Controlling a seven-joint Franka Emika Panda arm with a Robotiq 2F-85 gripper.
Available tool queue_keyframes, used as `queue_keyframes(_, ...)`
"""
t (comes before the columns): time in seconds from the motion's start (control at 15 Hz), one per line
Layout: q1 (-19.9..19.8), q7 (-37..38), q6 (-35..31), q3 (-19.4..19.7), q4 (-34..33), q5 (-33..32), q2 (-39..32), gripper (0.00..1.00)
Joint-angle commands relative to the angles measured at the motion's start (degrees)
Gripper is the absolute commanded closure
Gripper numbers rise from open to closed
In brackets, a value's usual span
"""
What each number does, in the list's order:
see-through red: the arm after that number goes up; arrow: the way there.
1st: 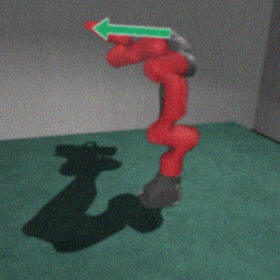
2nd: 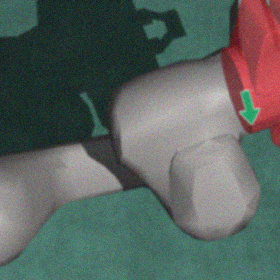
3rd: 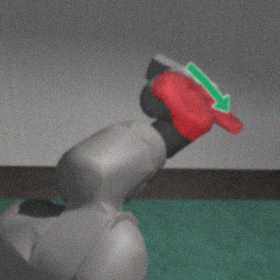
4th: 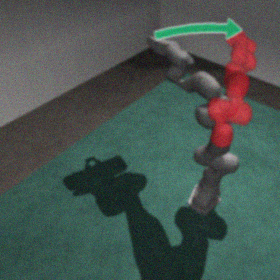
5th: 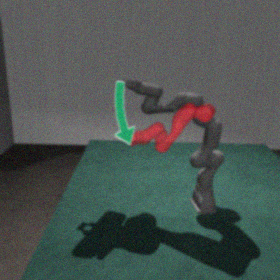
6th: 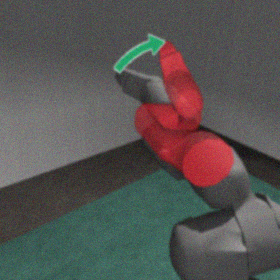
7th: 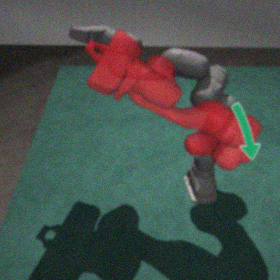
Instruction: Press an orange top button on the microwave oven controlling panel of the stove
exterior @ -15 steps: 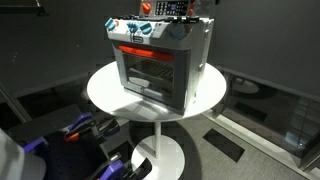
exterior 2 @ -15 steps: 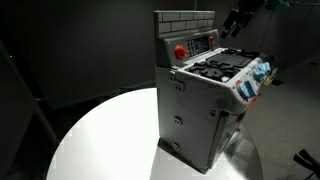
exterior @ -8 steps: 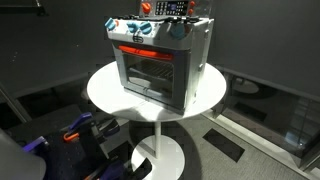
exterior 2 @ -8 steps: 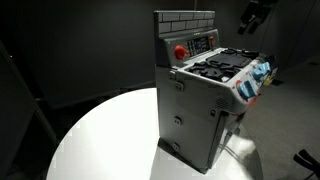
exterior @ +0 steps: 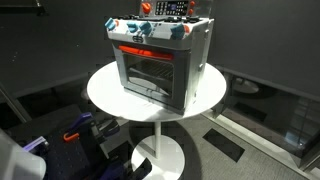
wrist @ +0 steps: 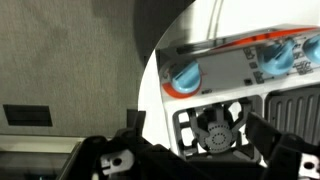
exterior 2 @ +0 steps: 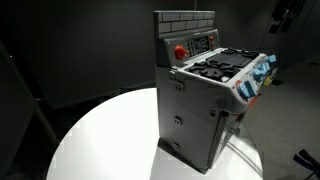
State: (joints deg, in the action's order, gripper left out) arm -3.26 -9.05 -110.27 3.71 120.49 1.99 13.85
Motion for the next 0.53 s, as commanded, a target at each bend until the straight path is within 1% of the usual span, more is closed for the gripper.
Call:
queue_keyframes(0.0, 0.0, 2.0, 7.8, -0.1, 1.9, -1.2, 4.4, 0.00)
queue_keyframes(0.27, 0.2, 2.2, 13.8, -0.3, 3.2, -1.4, 7.8, 0.00)
queue_keyframes(0.47, 0.1, 2.7, 15.7, -0.5, 4.1, -1.8, 9.5, 0.00)
